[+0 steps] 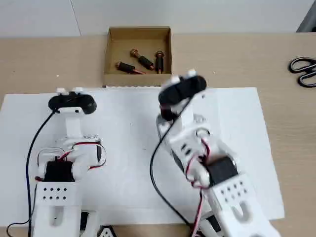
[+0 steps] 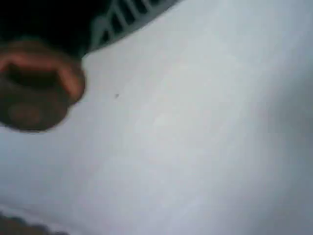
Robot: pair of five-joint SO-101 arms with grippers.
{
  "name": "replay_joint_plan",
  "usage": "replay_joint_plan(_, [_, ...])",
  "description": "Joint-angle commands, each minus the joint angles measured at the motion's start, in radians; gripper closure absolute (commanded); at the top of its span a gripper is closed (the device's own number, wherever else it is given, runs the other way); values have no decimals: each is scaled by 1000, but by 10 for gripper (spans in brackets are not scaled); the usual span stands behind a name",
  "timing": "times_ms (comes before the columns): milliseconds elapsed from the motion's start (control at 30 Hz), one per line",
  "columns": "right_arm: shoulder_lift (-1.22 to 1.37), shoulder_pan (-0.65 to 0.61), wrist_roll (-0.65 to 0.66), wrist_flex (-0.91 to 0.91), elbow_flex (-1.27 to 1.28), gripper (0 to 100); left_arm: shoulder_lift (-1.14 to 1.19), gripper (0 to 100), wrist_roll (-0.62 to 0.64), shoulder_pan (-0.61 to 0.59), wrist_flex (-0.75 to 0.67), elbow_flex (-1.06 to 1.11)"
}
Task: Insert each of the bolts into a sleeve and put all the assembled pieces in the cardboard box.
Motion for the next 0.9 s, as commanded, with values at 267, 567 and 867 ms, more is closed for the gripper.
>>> replay_joint_plan(267, [607,91,17,-104,-615,995,-12,994,-2,-3,-133,79])
replay_joint_plan(567, [1096,128,66,-108,-1126,995,-12,994,48,-3,-127,79])
replay_joint_plan(867, [1557,130,74,-108,-1659,991,-14,994,83,-2,-127,76])
